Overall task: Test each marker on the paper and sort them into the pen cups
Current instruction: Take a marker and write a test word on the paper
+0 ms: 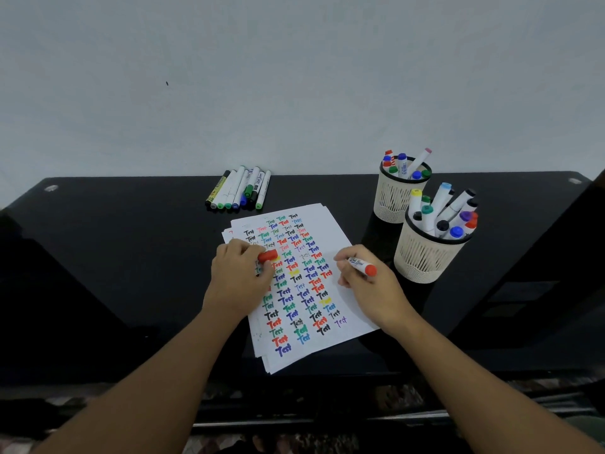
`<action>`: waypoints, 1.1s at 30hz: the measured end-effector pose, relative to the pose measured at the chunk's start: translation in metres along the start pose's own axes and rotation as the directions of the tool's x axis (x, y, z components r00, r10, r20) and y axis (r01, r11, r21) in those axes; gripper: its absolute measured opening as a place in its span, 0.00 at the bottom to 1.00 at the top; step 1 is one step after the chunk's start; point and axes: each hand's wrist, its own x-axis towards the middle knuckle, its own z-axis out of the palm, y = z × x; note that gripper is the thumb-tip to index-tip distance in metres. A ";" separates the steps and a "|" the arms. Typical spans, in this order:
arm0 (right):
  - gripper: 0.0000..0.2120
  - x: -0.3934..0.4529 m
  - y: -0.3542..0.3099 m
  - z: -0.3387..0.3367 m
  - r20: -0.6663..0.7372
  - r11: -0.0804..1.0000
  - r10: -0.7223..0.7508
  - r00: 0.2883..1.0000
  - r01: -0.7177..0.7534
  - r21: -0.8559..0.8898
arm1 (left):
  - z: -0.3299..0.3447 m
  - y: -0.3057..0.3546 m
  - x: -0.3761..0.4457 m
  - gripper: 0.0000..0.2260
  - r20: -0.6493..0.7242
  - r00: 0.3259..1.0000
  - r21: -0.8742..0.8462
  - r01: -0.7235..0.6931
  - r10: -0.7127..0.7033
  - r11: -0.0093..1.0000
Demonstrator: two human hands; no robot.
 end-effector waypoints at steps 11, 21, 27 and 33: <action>0.14 0.021 -0.036 -0.007 0.182 0.998 0.051 0.982 -0.056 0.028 | -0.001 0.002 0.000 0.12 0.010 0.998 -0.095 -0.068 0.069 0.993; 0.14 0.041 -0.024 0.007 0.260 0.840 -0.042 0.965 0.175 -0.513 | -0.004 0.004 -0.003 0.16 0.013 0.998 -0.109 -0.055 0.057 0.993; 0.15 0.046 -0.016 0.011 0.243 0.842 -0.104 0.964 0.216 -0.495 | -0.006 0.004 -0.004 0.15 0.011 0.994 -0.104 -0.107 0.109 0.989; 0.14 0.053 -0.013 0.018 0.291 0.810 -0.142 0.946 0.280 -0.515 | -0.007 0.004 -0.007 0.14 -0.002 0.977 -0.119 -0.213 0.214 0.970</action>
